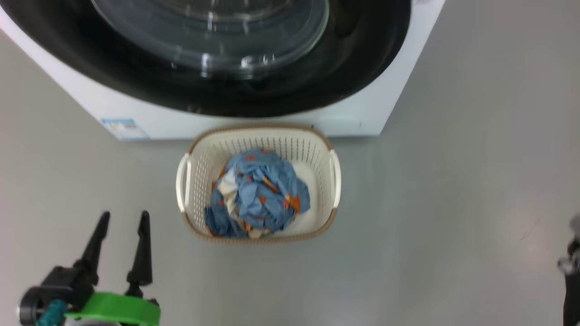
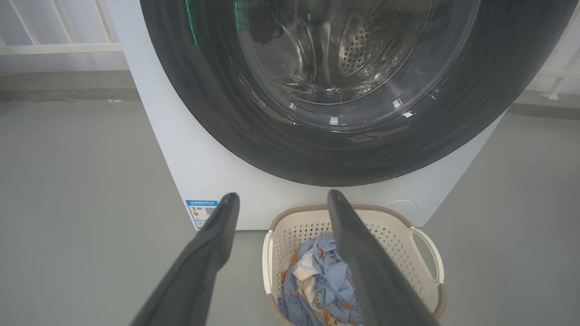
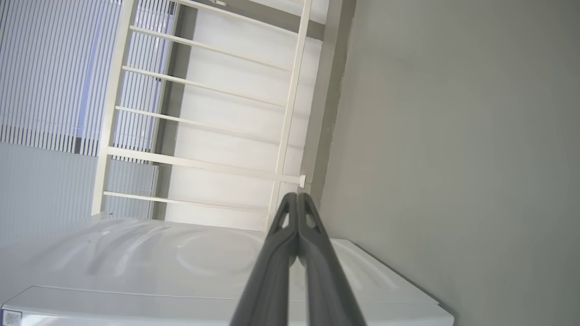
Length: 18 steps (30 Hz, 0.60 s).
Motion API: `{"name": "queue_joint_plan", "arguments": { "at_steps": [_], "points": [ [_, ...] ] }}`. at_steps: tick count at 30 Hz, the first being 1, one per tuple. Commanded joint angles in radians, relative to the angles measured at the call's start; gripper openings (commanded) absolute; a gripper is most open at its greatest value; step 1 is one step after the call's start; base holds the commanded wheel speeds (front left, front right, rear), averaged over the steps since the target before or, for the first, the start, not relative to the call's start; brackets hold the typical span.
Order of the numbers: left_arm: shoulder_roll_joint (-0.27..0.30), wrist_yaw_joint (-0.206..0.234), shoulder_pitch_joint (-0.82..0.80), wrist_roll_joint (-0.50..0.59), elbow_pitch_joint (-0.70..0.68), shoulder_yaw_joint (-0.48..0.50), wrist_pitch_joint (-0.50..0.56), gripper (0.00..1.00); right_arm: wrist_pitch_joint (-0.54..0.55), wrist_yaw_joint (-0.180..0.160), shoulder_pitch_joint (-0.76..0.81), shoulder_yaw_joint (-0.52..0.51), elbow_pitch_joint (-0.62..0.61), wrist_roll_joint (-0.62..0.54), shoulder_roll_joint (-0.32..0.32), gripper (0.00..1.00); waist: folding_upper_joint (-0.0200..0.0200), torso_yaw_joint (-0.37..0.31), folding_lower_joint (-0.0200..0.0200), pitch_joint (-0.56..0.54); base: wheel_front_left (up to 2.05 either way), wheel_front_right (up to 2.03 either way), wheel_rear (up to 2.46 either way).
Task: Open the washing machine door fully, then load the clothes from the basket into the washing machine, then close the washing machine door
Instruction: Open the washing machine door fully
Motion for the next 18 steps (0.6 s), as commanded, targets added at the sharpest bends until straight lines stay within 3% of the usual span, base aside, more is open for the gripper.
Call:
{"name": "queue_joint_plan", "arguments": {
  "at_steps": [1,8,18],
  "points": [
    [0.013,-0.001,-0.036,-0.003,-0.032,0.042,-0.006,1.0,0.011,0.002,-0.044,0.034,-0.043,0.012,-0.027,0.0,0.0,0.035,0.0,0.121,0.0,0.0,0.0],
    [0.018,-0.002,-0.09,-0.008,-0.05,0.055,-0.006,1.0,0.047,0.002,-0.171,0.105,-0.091,0.028,-0.064,0.0,0.0,0.037,0.0,0.212,0.0,0.0,0.0],
    [0.036,-0.002,-0.121,-0.003,-0.058,0.073,-0.006,1.0,0.139,0.002,-0.289,0.203,-0.249,0.063,-0.095,0.0,0.0,0.027,0.0,0.241,0.0,0.0,0.0]
  ]
}}
